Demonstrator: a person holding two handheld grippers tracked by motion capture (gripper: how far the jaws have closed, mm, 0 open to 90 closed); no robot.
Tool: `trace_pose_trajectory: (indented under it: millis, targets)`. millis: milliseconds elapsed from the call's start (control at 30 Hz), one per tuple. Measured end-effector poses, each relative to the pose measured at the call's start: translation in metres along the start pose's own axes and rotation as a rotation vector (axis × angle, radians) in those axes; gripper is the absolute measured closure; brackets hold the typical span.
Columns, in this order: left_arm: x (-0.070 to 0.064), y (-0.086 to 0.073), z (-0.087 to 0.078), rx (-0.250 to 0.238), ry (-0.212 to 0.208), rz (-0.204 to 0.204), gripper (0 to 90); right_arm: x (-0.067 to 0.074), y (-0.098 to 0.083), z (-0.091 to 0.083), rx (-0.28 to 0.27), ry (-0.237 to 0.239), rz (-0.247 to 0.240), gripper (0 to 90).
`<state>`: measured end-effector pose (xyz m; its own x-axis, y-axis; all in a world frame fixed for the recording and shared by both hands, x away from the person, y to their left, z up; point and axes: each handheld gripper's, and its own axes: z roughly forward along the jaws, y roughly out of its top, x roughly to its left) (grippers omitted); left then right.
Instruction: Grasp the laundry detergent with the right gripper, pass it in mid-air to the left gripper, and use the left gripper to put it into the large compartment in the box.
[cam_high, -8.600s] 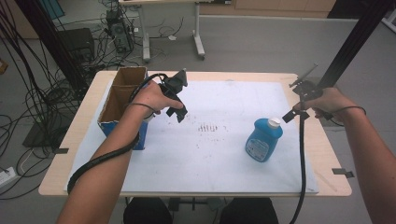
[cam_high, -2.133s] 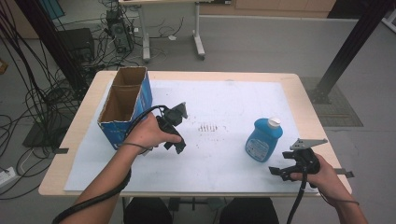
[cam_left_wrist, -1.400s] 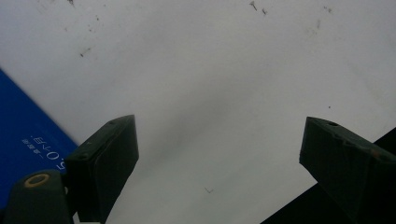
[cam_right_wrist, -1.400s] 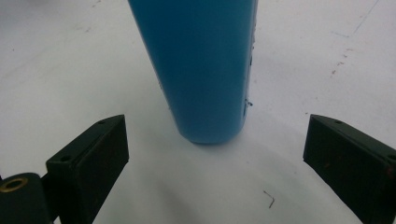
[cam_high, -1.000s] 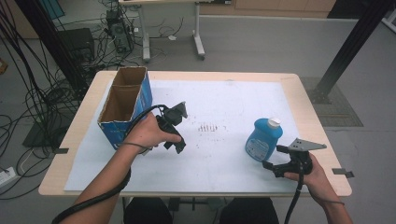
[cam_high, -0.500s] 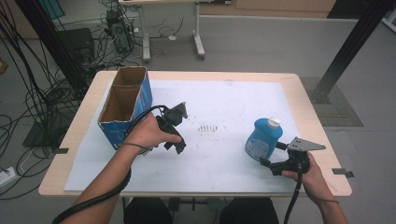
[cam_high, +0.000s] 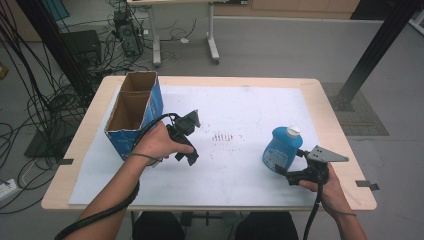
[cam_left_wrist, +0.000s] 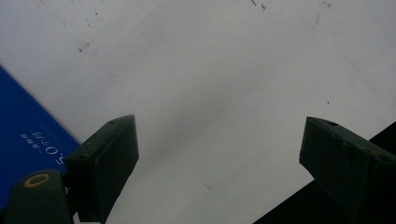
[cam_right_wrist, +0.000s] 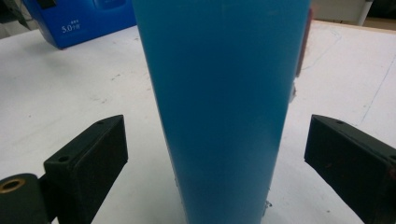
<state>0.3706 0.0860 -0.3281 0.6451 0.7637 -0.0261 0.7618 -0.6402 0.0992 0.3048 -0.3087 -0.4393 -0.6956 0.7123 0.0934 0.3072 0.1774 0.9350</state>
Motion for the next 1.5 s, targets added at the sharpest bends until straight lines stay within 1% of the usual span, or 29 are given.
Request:
trace_pose_trajectory:
  millis: [67,300,467,600,1067,1500]
  targets:
    - [0.0,0.0,0.0,0.0,0.0,-0.002,12.1,0.0,0.0,0.002,-0.007,0.001,0.001,5.2]
    - [0.0,0.0,0.0,0.003,0.001,0.001,12.1,0.001,0.0,0.006,-0.064,-0.008,0.013,5.3]
    - [-0.001,0.0,-0.001,0.0,0.002,0.0,12.1,0.001,0.0,0.009,-0.078,-0.011,0.017,5.3]
    - [-0.001,0.0,-0.002,-0.001,0.003,0.002,12.1,0.0,0.0,0.012,-0.084,-0.016,0.02,5.3]
    - [-0.002,0.0,-0.003,0.002,0.004,0.001,12.1,0.0,-0.003,0.015,-0.11,-0.005,0.033,5.2]
    - [-0.002,0.0,-0.003,0.0,0.003,0.003,12.1,0.0,-0.003,0.014,-0.112,-0.004,0.032,5.2]
